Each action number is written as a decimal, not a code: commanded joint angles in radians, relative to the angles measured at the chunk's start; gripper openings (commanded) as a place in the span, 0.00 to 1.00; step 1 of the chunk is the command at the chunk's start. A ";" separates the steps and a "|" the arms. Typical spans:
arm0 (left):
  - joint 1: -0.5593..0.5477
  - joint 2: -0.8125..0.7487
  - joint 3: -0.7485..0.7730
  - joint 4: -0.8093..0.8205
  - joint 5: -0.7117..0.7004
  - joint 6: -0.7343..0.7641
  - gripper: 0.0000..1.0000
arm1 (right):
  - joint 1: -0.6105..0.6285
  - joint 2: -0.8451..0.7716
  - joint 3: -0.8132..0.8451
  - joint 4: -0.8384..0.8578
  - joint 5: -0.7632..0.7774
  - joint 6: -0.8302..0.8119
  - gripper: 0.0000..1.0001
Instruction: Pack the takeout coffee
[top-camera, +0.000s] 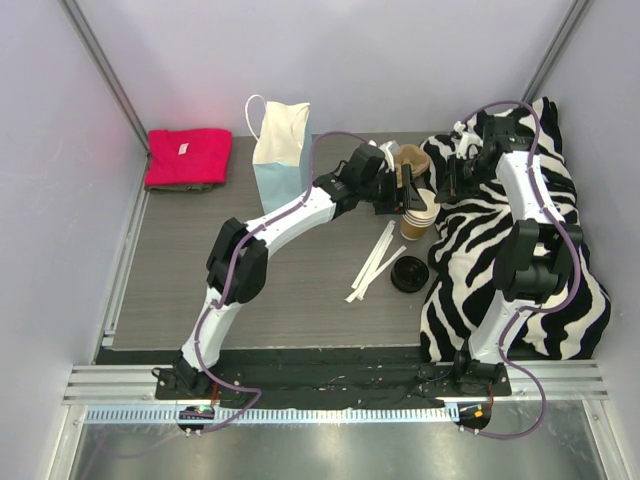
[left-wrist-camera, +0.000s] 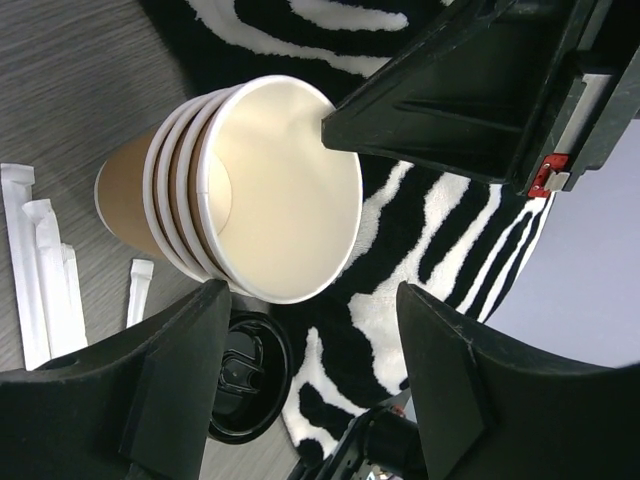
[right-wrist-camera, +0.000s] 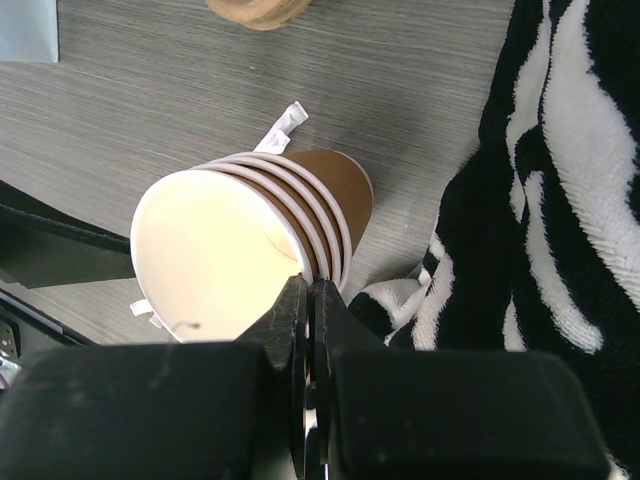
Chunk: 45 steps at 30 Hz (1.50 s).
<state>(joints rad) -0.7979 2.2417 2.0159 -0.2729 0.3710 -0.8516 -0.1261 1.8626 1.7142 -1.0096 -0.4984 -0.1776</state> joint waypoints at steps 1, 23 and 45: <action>0.006 -0.002 0.040 0.086 0.029 -0.024 0.70 | 0.002 -0.060 -0.007 0.023 -0.025 -0.002 0.01; 0.020 0.065 0.041 0.109 0.036 -0.047 0.60 | -0.046 -0.040 0.008 -0.014 -0.193 0.015 0.01; 0.026 -0.129 0.093 0.061 0.072 0.088 0.80 | -0.060 -0.089 0.327 -0.141 -0.183 0.001 0.01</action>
<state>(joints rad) -0.7738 2.2288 2.0628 -0.2192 0.4156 -0.8192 -0.1860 1.8519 1.9438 -1.1149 -0.6495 -0.1776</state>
